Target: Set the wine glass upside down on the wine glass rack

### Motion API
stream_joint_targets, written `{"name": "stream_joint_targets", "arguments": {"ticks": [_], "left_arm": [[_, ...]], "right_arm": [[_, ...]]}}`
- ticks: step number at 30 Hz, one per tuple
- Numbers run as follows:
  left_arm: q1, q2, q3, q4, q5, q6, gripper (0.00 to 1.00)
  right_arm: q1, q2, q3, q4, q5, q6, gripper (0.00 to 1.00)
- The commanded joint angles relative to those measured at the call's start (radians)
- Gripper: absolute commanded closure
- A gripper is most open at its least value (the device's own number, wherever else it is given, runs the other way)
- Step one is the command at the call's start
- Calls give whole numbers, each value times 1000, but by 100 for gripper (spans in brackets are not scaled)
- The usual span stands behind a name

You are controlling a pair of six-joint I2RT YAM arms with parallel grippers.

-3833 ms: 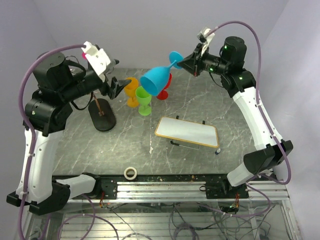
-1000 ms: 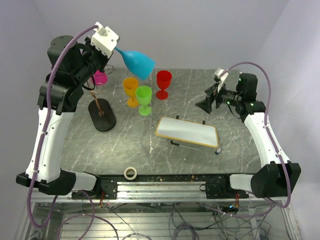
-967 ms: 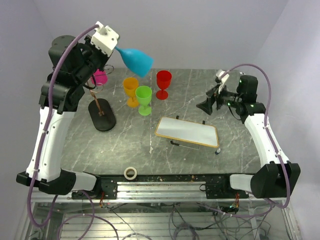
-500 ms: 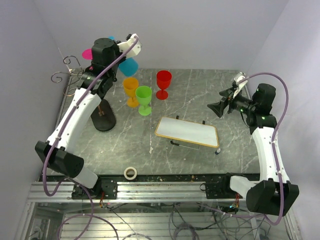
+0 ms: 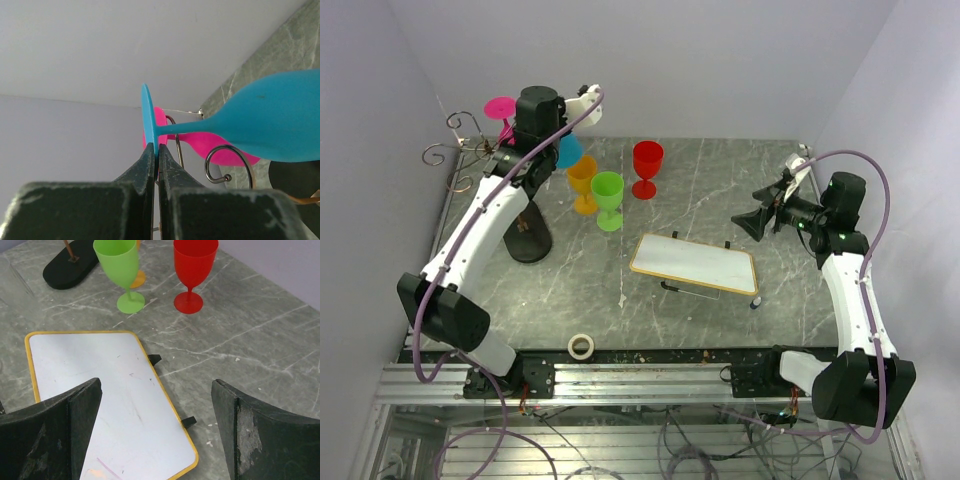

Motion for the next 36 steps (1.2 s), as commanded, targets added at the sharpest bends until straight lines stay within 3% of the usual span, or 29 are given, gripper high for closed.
{"name": "stream_joint_targets", "arguments": {"ticks": [1, 27, 36], "left_arm": [[18, -48, -14, -8, -23, 0, 93], [54, -179, -165, -20, 7, 1, 93], [54, -220, -182, -35, 97, 26, 93]], "right_arm": [[-12, 0, -10, 31, -30, 9, 9], [-23, 10, -22, 40, -50, 9, 9], [-26, 7, -25, 42, -50, 11, 9]]}}
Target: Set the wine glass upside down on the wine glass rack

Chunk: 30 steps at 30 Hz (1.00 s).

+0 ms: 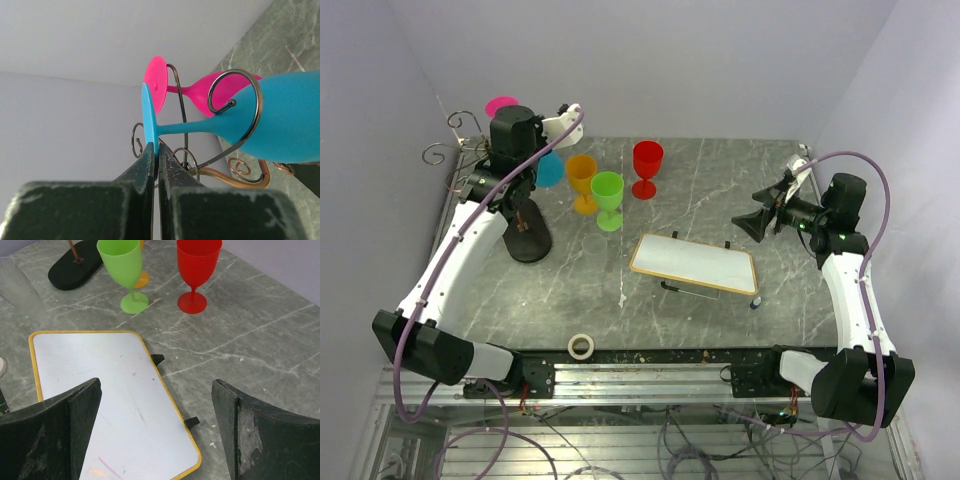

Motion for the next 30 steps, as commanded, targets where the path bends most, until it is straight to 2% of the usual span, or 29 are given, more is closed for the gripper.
{"name": "stream_joint_targets", "arguments": {"ticks": [1, 13, 25, 30], "left_arm": [[4, -37, -6, 1, 72, 26, 93], [-2, -22, 27, -56, 199, 76, 93], [-13, 13, 47, -22, 226, 53, 93], [-13, 40, 59, 3, 183, 33, 91]], "right_arm": [[-12, 1, -11, 25, -14, 0, 9], [-20, -2, -14, 27, -19, 0, 8], [-27, -6, -15, 28, -29, 2, 8], [-30, -7, -17, 29, -32, 2, 8]]}}
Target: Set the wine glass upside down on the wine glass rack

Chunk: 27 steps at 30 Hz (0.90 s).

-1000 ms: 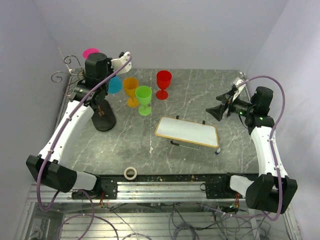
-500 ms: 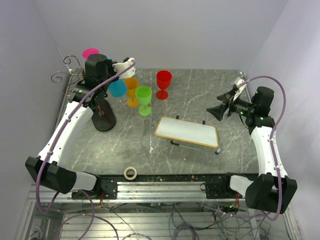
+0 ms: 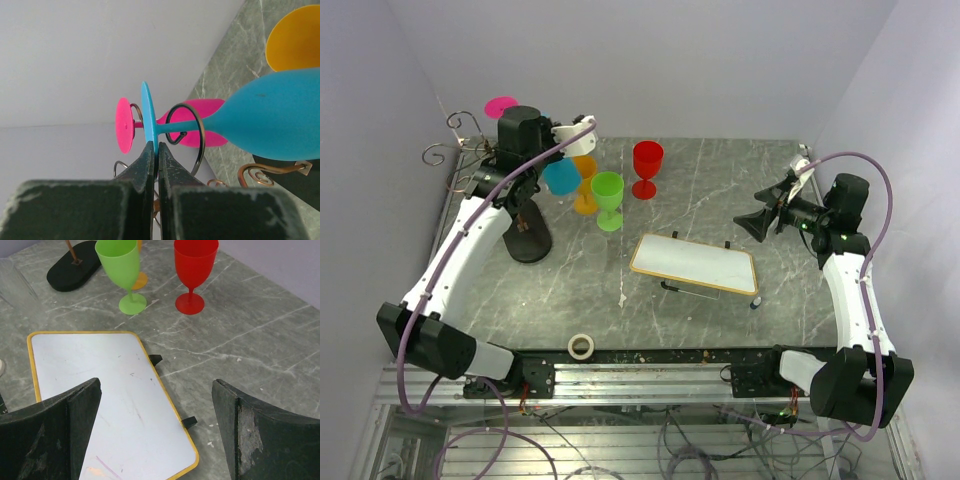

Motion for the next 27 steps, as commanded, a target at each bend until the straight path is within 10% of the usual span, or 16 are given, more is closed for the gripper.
{"name": "stream_joint_targets", "arguments": {"ticks": [1, 27], "left_arm": [[-5, 28, 57, 54, -28, -27, 91], [1, 42, 51, -13, -107, 7, 82]], "right_arm": [[-12, -8, -14, 21, -19, 3, 8], [-19, -11, -19, 22, -23, -2, 7]]}}
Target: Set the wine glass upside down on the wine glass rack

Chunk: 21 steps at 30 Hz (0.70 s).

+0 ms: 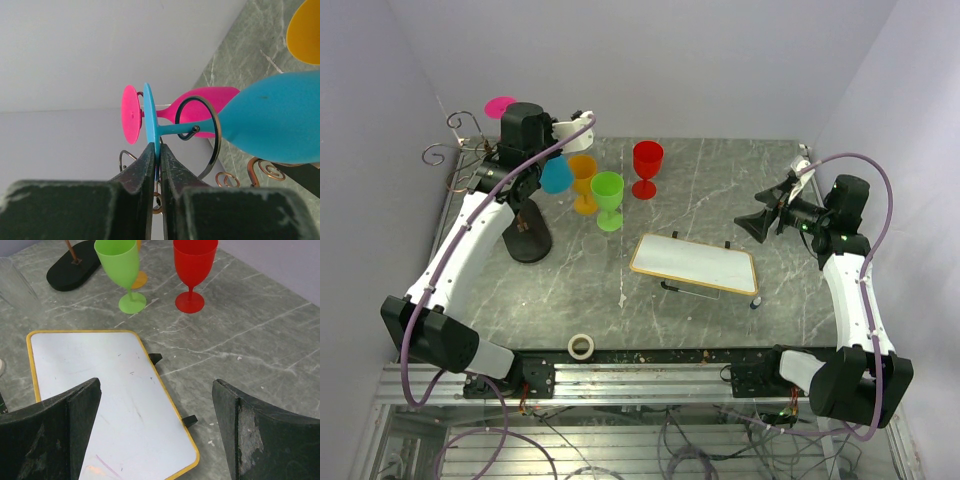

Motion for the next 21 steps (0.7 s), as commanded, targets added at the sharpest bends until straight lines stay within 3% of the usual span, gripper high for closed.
{"name": "stream_joint_targets", "arguments": {"ticks": [1, 21], "left_arm": [[1, 0, 17, -10, -10, 3, 81], [1, -53, -21, -80, 6, -24, 71]], "right_arm": [[-10, -12, -11, 17, -16, -2, 7], [-13, -13, -18, 23, -10, -7, 7]]}}
